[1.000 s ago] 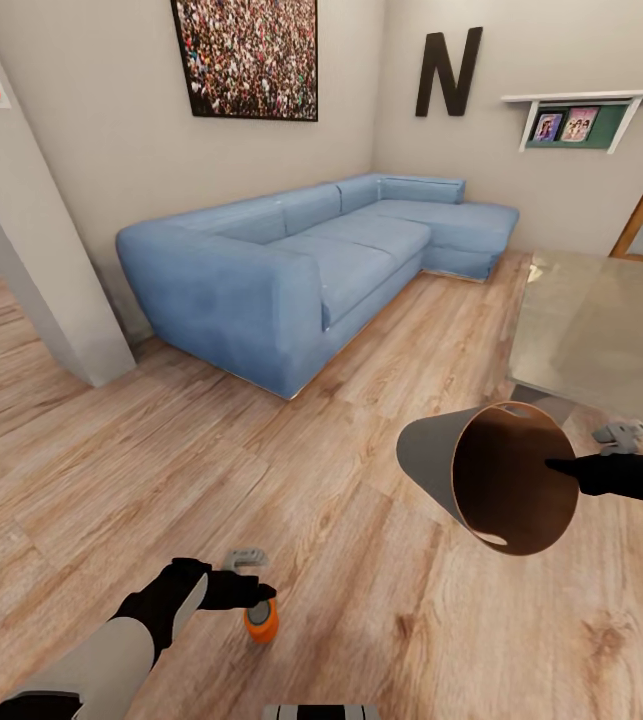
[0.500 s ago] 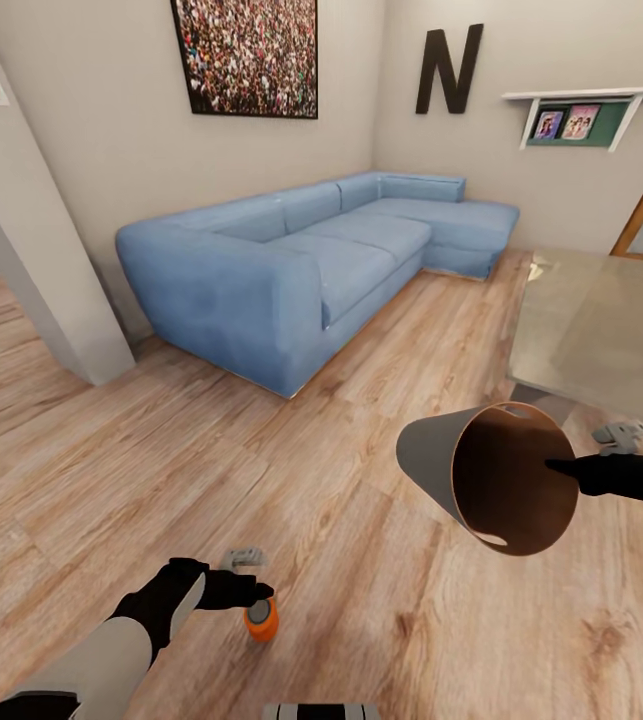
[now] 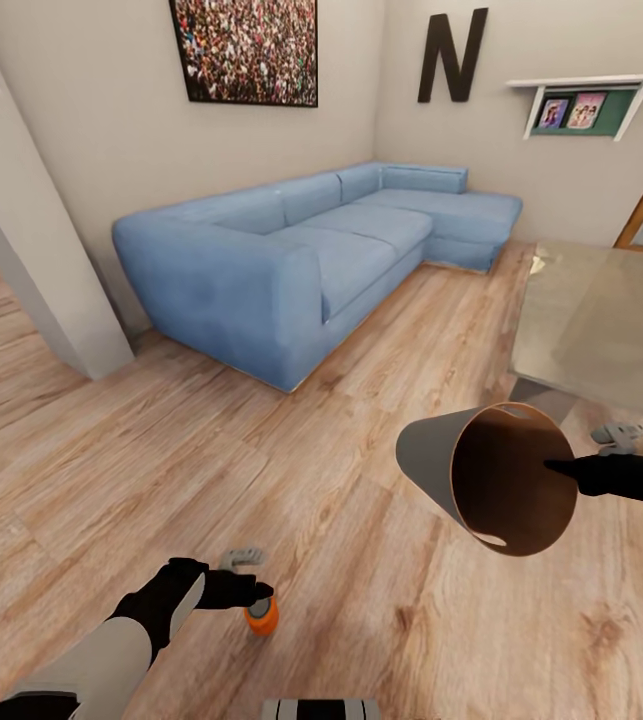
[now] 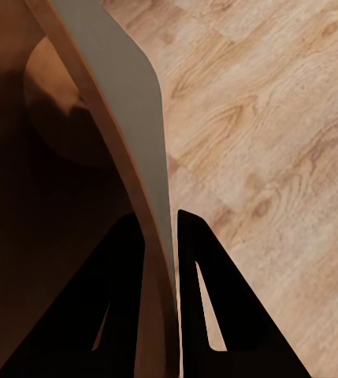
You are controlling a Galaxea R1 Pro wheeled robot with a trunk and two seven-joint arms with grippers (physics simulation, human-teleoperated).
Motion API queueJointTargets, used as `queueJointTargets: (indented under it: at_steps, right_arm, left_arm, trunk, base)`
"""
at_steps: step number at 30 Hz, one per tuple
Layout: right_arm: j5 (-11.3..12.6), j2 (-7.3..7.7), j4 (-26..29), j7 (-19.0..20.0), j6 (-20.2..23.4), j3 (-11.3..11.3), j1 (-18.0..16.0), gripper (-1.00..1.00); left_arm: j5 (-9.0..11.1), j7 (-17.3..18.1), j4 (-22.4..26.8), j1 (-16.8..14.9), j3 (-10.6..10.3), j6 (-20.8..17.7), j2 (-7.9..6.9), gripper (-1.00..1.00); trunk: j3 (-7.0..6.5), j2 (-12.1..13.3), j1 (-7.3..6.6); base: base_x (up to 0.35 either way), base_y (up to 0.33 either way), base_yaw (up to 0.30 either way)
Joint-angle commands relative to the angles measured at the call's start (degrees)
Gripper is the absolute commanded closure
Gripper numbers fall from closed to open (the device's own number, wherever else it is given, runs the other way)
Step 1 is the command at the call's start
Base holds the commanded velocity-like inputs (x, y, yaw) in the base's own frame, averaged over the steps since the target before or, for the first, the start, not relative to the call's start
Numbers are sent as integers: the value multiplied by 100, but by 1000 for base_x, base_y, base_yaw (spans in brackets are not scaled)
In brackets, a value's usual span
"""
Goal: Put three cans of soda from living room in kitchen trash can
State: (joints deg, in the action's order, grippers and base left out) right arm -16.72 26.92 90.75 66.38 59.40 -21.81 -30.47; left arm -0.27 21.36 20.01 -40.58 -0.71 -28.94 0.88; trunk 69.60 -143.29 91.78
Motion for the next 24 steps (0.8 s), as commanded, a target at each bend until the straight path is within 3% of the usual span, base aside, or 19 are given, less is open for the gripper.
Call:
queueJointTargets:
  at_steps: [1, 24]
  right_arm:
    - [100, -1, 3, 24, 60, 1, -3, 100]
    - [91, 8, 4, 24, 60, 2, 23, 100]
  left_arm:
    - [0, 0, -1, 0, 0, 6, 0, -100]
    - [1, 9, 1, -1, -6, 65, 3, -100]
  trunk:
    - [5, -1, -1]
    - [83, -1, -1]
  base:
    - [0, 0, 0]
    - [0, 0, 68]
